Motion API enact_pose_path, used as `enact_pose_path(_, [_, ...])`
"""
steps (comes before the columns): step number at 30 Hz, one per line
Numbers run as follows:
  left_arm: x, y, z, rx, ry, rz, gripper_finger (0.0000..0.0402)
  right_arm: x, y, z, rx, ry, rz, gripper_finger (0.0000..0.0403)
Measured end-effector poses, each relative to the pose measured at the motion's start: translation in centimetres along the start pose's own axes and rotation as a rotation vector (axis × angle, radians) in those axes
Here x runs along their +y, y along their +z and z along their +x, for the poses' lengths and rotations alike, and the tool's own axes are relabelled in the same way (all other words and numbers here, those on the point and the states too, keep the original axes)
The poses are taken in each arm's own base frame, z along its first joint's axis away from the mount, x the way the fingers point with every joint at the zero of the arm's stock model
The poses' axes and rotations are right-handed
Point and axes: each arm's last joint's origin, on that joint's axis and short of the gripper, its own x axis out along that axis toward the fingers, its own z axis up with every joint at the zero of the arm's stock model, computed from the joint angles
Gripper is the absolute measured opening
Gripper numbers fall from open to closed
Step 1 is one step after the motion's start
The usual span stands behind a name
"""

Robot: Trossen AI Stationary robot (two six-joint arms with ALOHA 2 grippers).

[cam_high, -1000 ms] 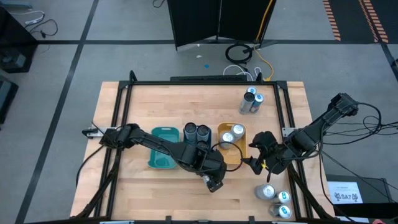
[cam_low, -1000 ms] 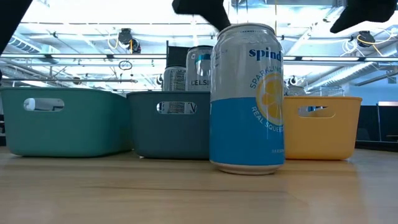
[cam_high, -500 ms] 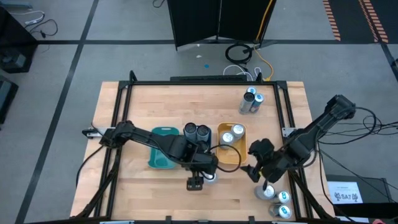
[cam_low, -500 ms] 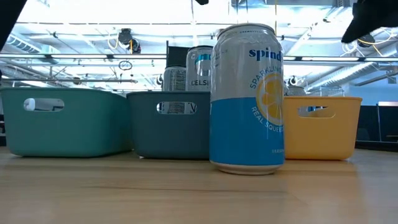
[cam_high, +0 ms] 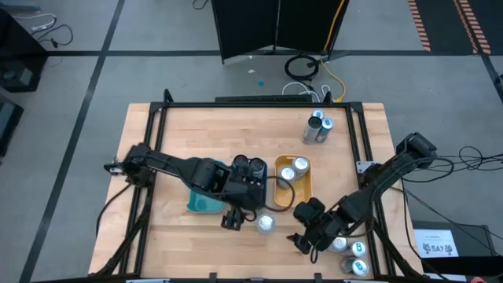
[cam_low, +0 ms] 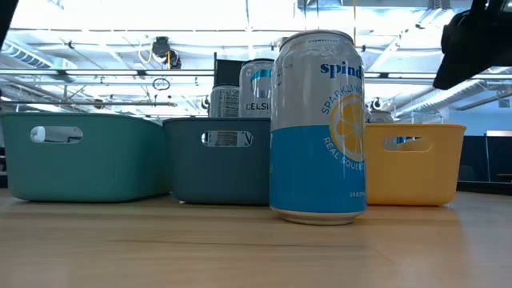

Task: Sort soda cans
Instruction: Put the left silver soda can into the yellow bin

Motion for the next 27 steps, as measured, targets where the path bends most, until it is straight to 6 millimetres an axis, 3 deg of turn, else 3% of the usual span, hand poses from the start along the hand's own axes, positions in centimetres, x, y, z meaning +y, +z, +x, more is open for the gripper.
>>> enact_pose_path(5, [1.3, -2.9, -0.1, -0.123, -0.007, -0.023, 0.0351, 0.1, 0.3, 0.1, -0.07, -0.014, 0.072, 0.0389])
enact_pose_path(9, [2.5, -6.8, -0.5, -0.176, -0.007, -0.091, 0.0351, 0.8, 1.1, -0.6, -0.121, -0.012, 0.029, 0.0389])
enact_pose_path(18, [4.3, -15.9, -3.7, -0.408, 0.0, -0.242, 0.0351, 2.2, 3.8, -2.8, -0.194, -0.093, -0.349, 0.0389])
enact_pose_path(22, [4.8, -19.1, -4.8, -0.471, 0.01, -0.307, 0.0351, 2.0, 4.7, -2.5, -0.211, -0.105, -0.399, 0.0389])
enact_pose_path(27, [4.8, -21.6, -5.4, -0.511, 0.013, -0.342, 0.0351, 1.4, 5.8, -1.3, -0.19, -0.131, -0.372, 0.0389])
